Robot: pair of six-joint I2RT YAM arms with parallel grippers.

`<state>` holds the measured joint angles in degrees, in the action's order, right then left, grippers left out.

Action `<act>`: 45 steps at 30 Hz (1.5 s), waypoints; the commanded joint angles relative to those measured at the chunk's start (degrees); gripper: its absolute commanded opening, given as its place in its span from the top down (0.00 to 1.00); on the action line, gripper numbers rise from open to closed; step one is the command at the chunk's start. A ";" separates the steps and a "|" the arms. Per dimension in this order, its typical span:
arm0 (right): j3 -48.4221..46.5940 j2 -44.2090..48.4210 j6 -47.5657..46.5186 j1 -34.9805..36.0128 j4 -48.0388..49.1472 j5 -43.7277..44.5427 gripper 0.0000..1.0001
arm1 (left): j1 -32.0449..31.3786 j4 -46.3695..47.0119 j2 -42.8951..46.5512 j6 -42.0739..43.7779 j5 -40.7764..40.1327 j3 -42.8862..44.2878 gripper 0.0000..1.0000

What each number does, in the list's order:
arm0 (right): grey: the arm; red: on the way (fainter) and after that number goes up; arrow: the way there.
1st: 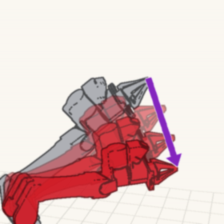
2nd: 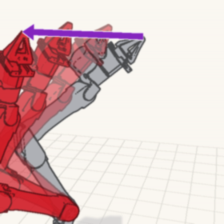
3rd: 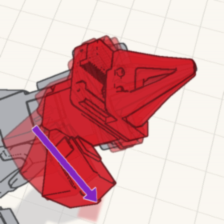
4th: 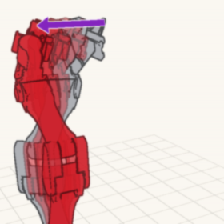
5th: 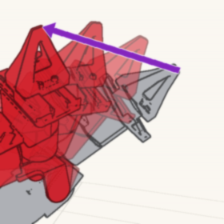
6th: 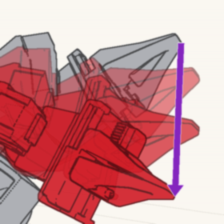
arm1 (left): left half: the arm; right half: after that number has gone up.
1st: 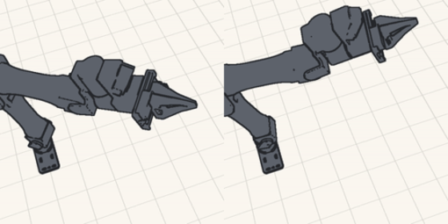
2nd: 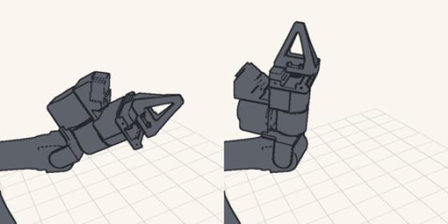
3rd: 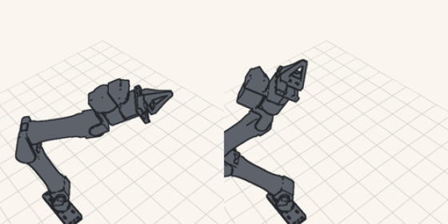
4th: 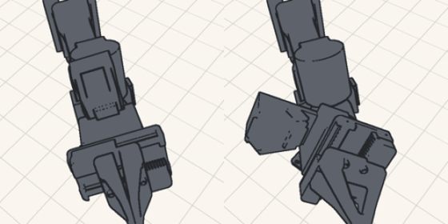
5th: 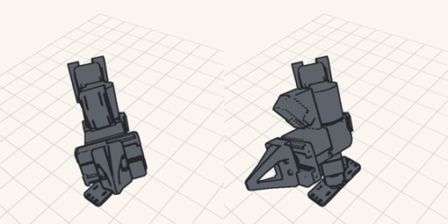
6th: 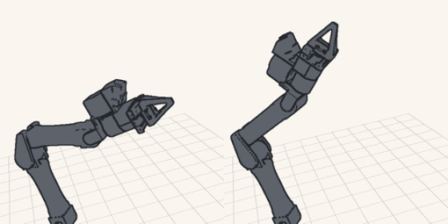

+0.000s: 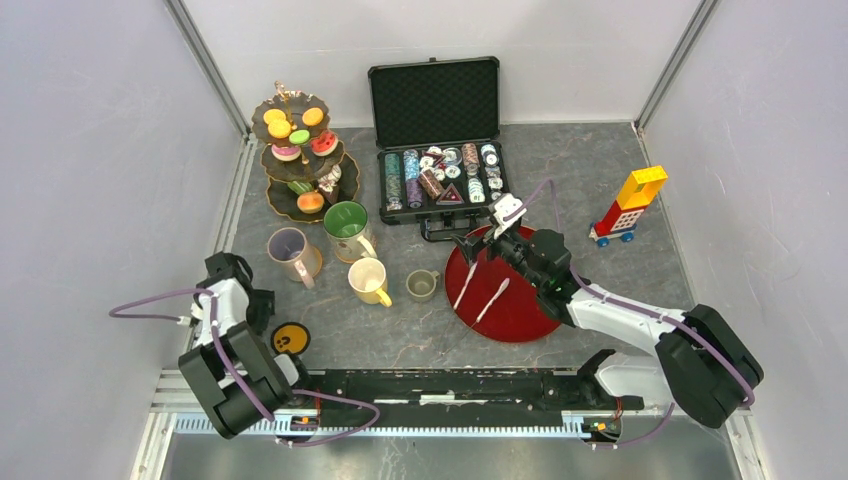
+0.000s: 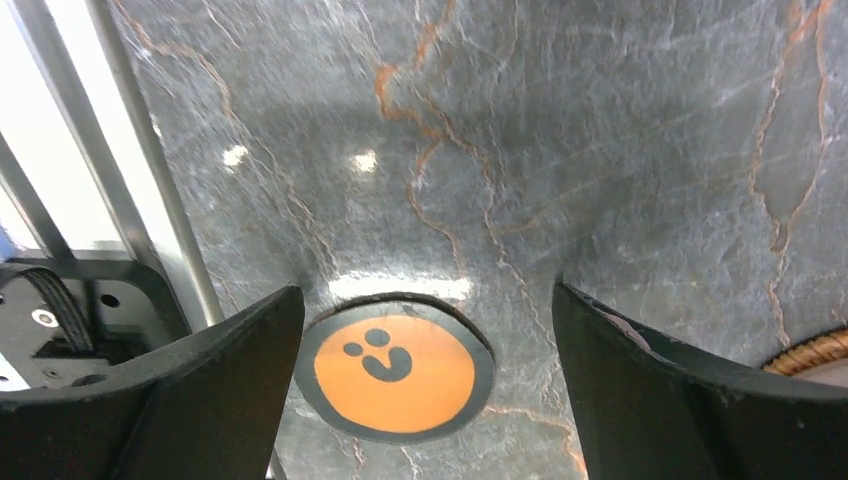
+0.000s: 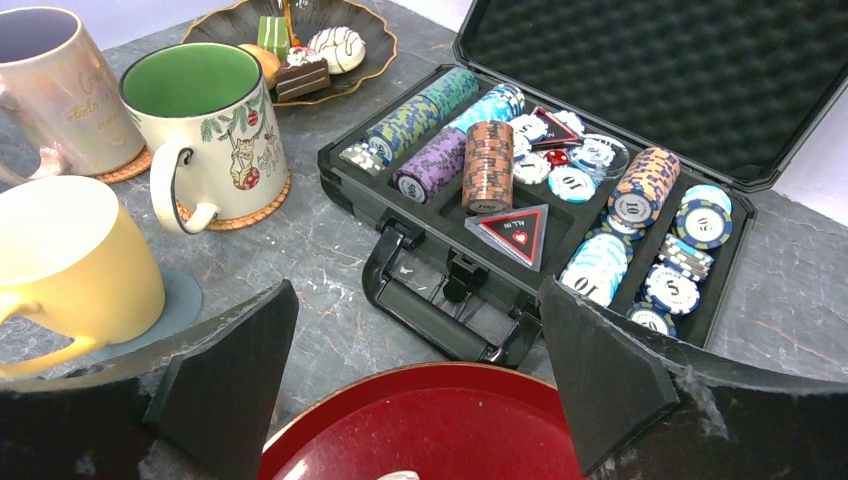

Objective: Serve the afternoon tea
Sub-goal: Move the coaster to the center of the board.

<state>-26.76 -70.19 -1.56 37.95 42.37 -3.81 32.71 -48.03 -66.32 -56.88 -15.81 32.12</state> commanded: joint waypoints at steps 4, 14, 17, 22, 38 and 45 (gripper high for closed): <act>0.23 1.21 0.55 -0.25 3.54 0.32 0.02 | -5.32 -1.71 4.27 -6.78 7.11 -2.21 0.02; -0.58 0.31 0.89 -0.45 2.56 0.21 0.02 | -13.79 -1.05 8.51 -14.83 10.73 -4.50 0.10; -0.57 0.13 1.03 -0.43 2.68 0.17 0.02 | -14.57 -0.70 8.52 -15.02 10.95 -4.70 0.12; -0.24 0.27 1.08 -0.56 3.09 0.30 0.02 | -16.72 1.30 7.83 -16.47 11.81 -6.05 0.17; 0.31 0.66 1.30 -0.95 3.56 0.30 0.02 | -25.05 6.52 7.66 -22.09 11.32 -8.89 0.29; -1.57 -0.78 1.26 -0.93 0.63 -0.11 0.02 | -25.77 1.90 12.71 -21.55 9.18 -8.61 0.26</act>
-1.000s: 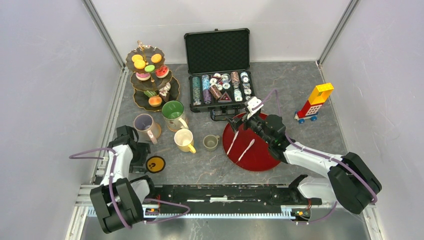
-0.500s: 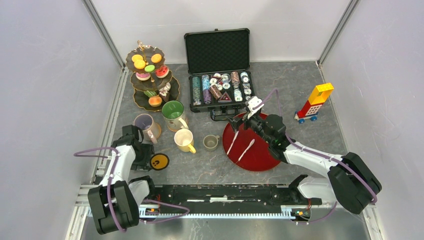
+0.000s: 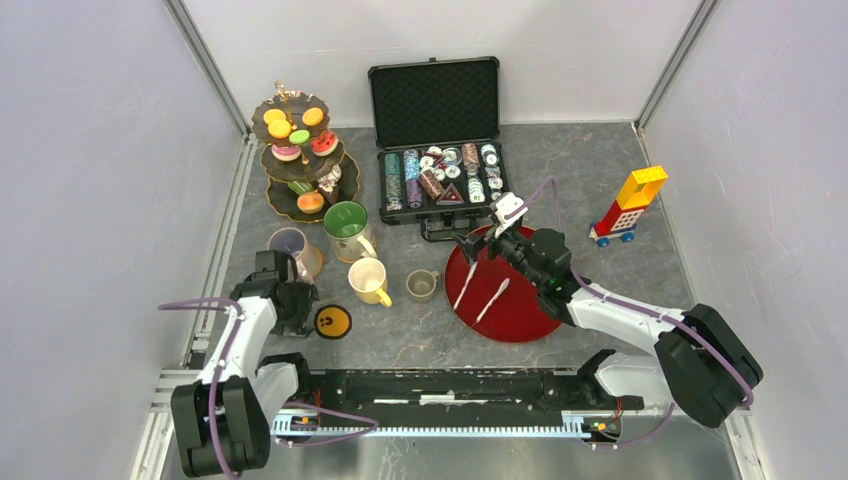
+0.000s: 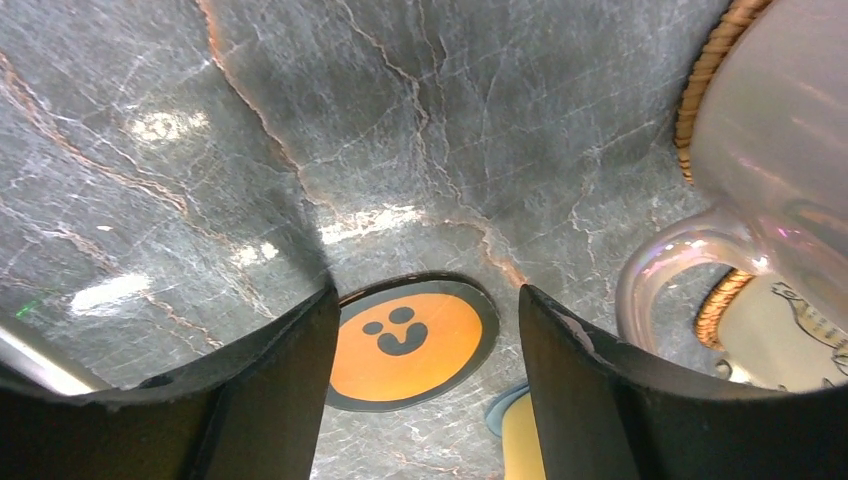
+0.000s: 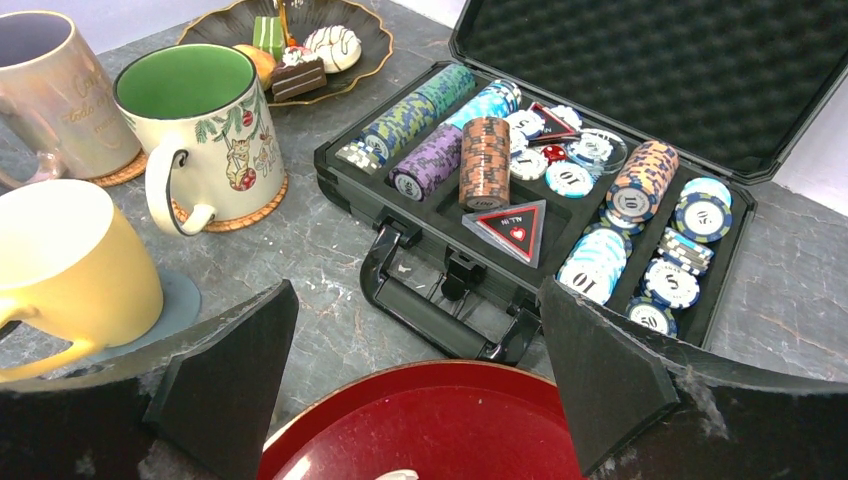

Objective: Serve the afternoon tea
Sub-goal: Move the coaster to the center of the board, then pick up the cup at the center of the board.

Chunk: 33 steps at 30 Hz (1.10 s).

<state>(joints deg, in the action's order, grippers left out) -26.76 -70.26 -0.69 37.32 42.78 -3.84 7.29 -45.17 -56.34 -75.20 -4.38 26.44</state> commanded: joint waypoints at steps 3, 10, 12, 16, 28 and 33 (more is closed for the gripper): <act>-2.16 -0.96 0.29 -0.32 -0.76 -0.36 0.02 | -0.37 -4.37 9.09 -4.44 -3.64 -3.40 0.19; -3.52 -2.00 0.40 -0.32 -2.88 -0.38 0.02 | -0.26 -11.66 17.97 -1.82 -7.25 1.35 0.14; -5.21 -2.74 0.34 -0.32 -5.23 -0.17 0.02 | -0.47 -11.87 19.46 0.11 -8.74 2.59 0.11; -8.72 -4.02 2.31 -0.17 -10.70 1.00 0.02 | -2.45 -9.13 21.05 4.07 -8.94 3.43 0.11; -23.39 -7.41 9.67 15.92 -43.31 18.87 0.04 | -11.08 -10.34 33.80 17.60 -19.67 13.84 0.14; -25.19 -9.92 26.66 18.50 -49.67 23.02 0.07 | -13.66 1.12 34.03 30.90 -16.43 20.06 0.17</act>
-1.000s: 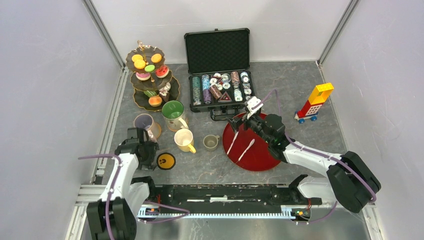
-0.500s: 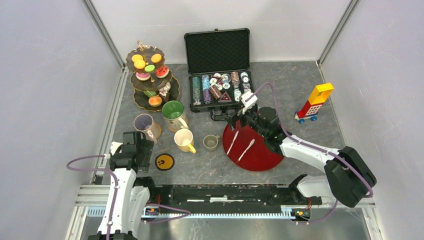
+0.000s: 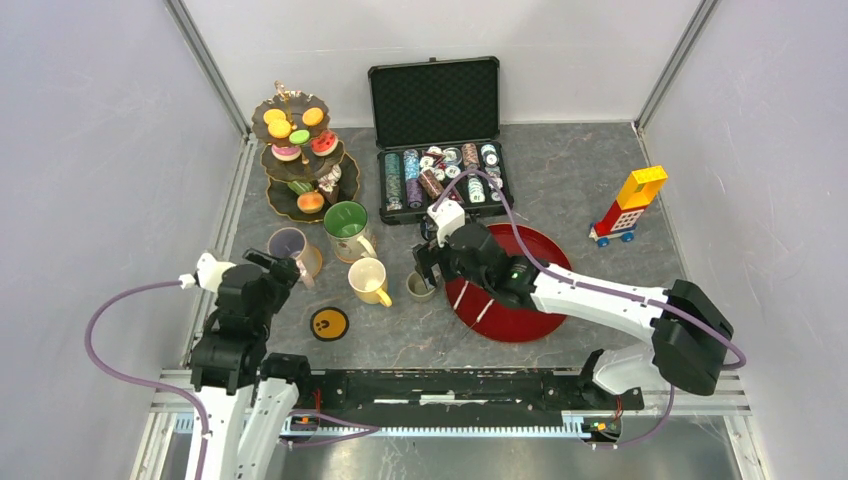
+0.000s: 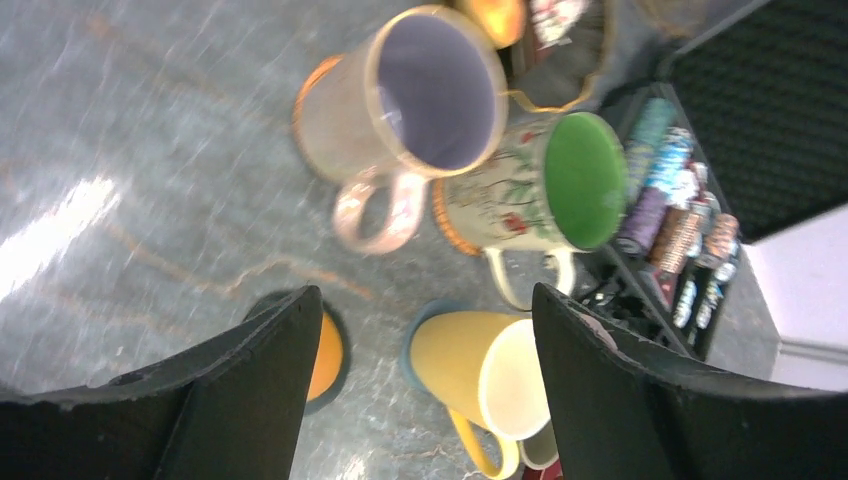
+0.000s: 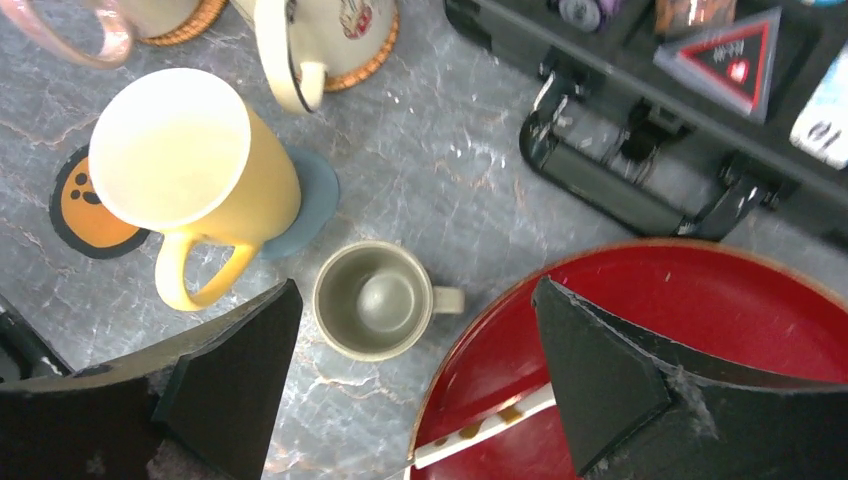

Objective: Serve the afternoon tea
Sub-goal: Pick up the cup at the center of the board.

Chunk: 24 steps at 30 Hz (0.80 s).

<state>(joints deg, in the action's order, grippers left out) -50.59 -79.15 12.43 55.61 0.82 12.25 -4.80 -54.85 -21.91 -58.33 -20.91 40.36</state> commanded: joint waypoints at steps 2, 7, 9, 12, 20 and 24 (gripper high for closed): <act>1.06 -1.03 18.06 1.24 -4.03 7.52 0.12 | -1.72 14.26 -2.63 21.07 2.36 9.87 0.17; 0.71 -4.54 24.98 3.94 -3.20 11.83 0.21 | -1.71 19.89 -9.18 35.68 11.79 17.14 0.15; -0.01 -6.26 26.84 4.64 -4.12 14.18 0.27 | -1.71 21.78 -10.21 38.83 15.00 17.55 0.15; -0.85 -8.90 29.45 5.66 -5.26 17.37 0.32 | -1.82 24.30 -10.62 39.89 15.86 17.17 0.15; -5.86 -16.77 30.50 8.37 -8.00 20.20 0.47 | -7.41 26.43 -9.09 42.76 8.11 12.74 0.15; -7.69 -18.55 31.29 9.63 -11.09 23.80 0.63 | -8.71 27.73 -6.88 43.62 5.99 9.17 0.15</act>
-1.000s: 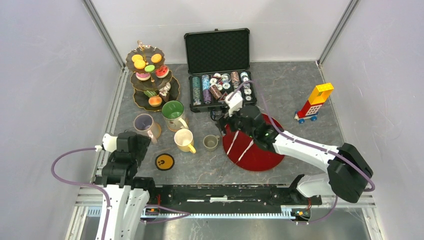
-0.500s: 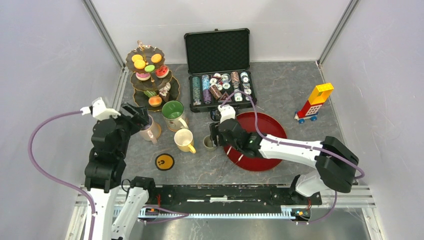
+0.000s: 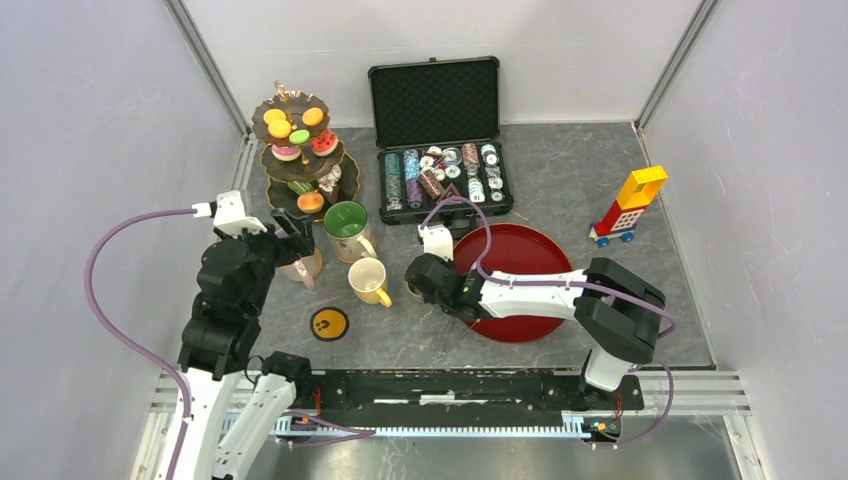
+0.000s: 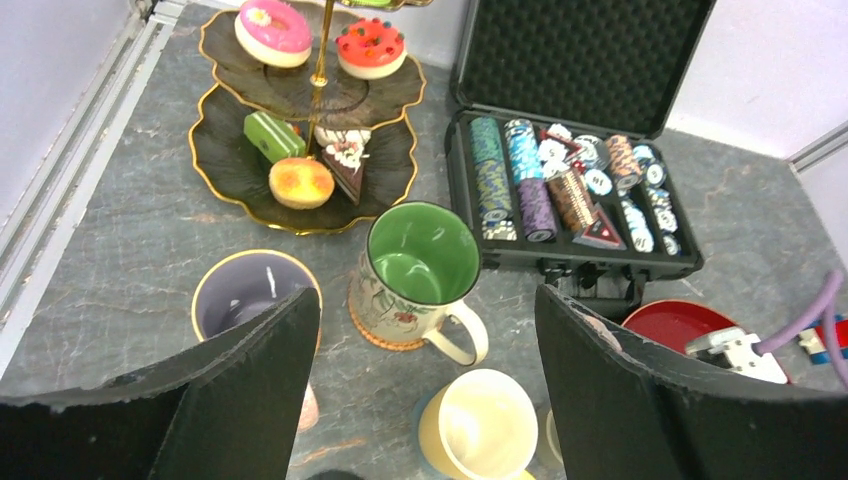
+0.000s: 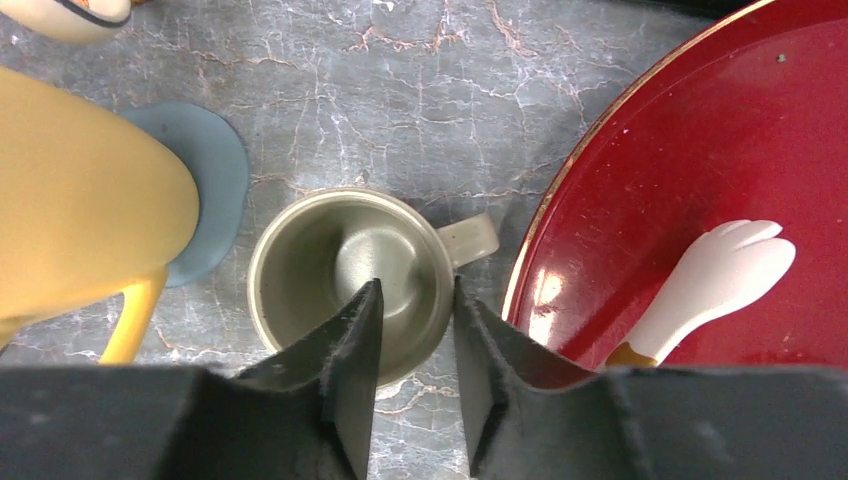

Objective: Serve the afternoon tea
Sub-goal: Pick up the cup at the center of the board, then place the cup on the coaster.

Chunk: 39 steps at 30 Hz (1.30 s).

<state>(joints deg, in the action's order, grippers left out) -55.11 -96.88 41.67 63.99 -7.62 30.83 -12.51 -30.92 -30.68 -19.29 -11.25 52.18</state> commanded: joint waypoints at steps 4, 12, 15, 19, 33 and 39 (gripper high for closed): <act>-2.85 0.18 2.10 1.58 -2.74 7.63 0.80 | -1.89 2.57 2.83 4.79 -4.43 -2.50 0.15; -5.48 3.88 -2.31 1.58 -5.30 12.85 1.00 | -2.34 2.40 3.29 4.52 -4.34 -2.53 0.15; -6.29 7.46 -8.58 1.65 -4.41 14.20 1.00 | -2.60 1.89 3.67 4.27 -5.30 -2.37 0.15; -7.70 11.40 -19.07 2.56 0.33 9.28 1.00 | -2.69 1.09 3.97 3.84 -8.45 -2.35 0.14; -25.64 -0.58 -29.06 16.14 6.15 2.29 1.00 | -2.69 -3.62 8.60 -5.36 -36.30 -1.55 0.03; -31.28 -9.44 -27.67 17.74 6.67 -0.77 1.00 | -2.69 -4.67 8.86 -6.74 -38.07 -1.13 0.00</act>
<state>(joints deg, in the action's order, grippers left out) -81.93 -102.32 14.15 81.30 -3.60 31.62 -15.14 -34.81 -22.28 -22.39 -44.93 49.58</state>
